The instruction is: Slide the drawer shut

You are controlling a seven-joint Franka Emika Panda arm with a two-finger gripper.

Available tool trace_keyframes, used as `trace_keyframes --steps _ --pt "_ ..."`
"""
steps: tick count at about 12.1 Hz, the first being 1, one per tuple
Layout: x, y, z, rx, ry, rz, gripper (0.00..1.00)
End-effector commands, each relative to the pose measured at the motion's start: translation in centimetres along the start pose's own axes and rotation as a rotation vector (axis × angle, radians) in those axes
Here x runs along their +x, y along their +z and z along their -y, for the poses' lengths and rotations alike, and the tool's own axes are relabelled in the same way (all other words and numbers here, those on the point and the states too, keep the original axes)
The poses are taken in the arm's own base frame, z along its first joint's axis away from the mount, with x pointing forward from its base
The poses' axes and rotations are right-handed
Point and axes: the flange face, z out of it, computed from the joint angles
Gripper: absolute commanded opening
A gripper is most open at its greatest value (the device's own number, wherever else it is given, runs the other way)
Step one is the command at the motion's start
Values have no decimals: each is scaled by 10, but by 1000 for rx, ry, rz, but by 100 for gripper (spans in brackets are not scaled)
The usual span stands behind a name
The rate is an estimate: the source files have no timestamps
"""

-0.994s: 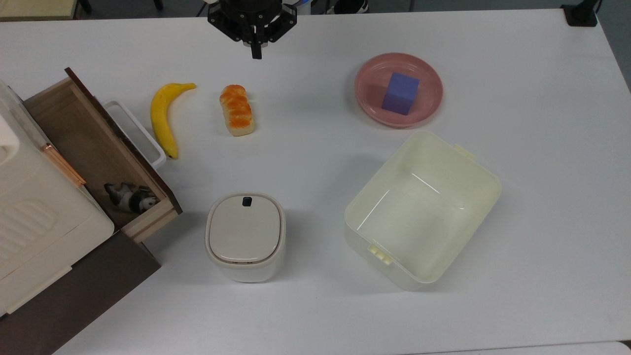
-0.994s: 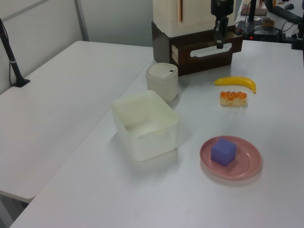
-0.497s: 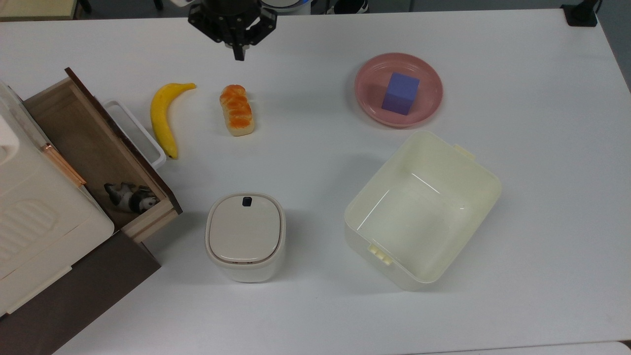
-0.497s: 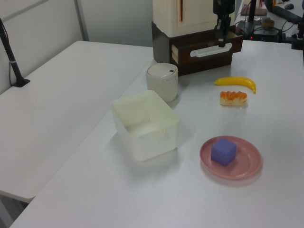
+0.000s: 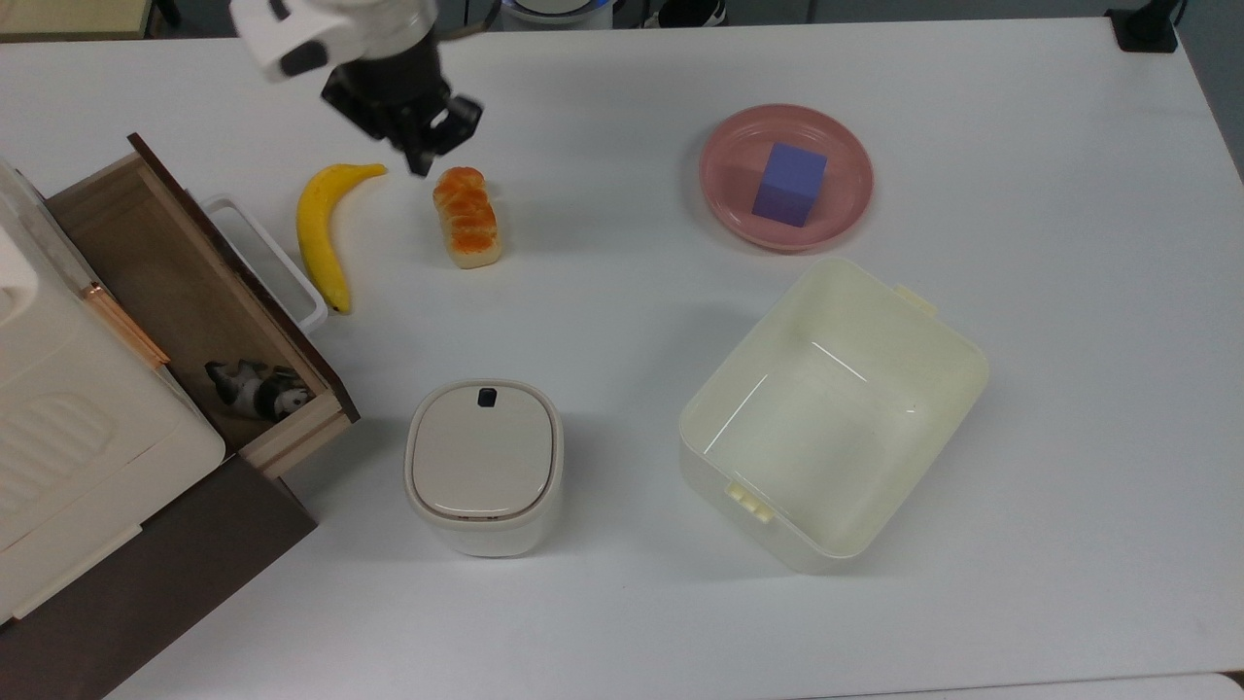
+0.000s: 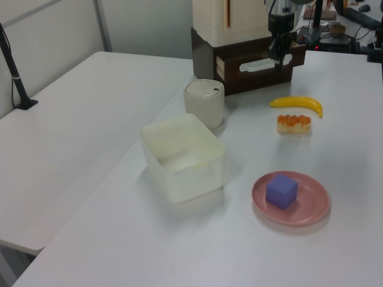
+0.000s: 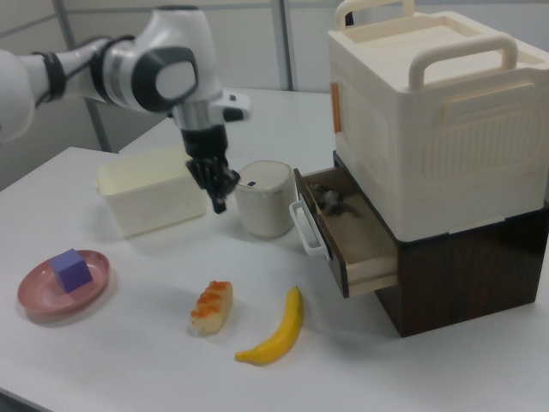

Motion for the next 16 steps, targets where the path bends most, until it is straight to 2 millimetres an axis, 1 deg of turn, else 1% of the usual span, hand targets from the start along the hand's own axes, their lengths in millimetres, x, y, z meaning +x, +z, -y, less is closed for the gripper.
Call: trace_keyframes --steps 1,2,4,6,7,9,11,12,15,16 --pt "10 36 -27 34 184 -60 0" --pt "14 41 -35 38 241 -74 0" --pt "23 58 -49 40 340 -82 0" --pt "35 76 -52 39 416 -114 0" --pt "37 80 -52 40 431 -123 0" --pt "43 81 -62 47 446 -160 0" --pt "49 92 -66 42 451 -166 0" --pt "54 91 -78 45 466 -203 0" --pt "63 100 -100 44 499 -251 0" --pt "68 97 -109 41 509 -269 0"
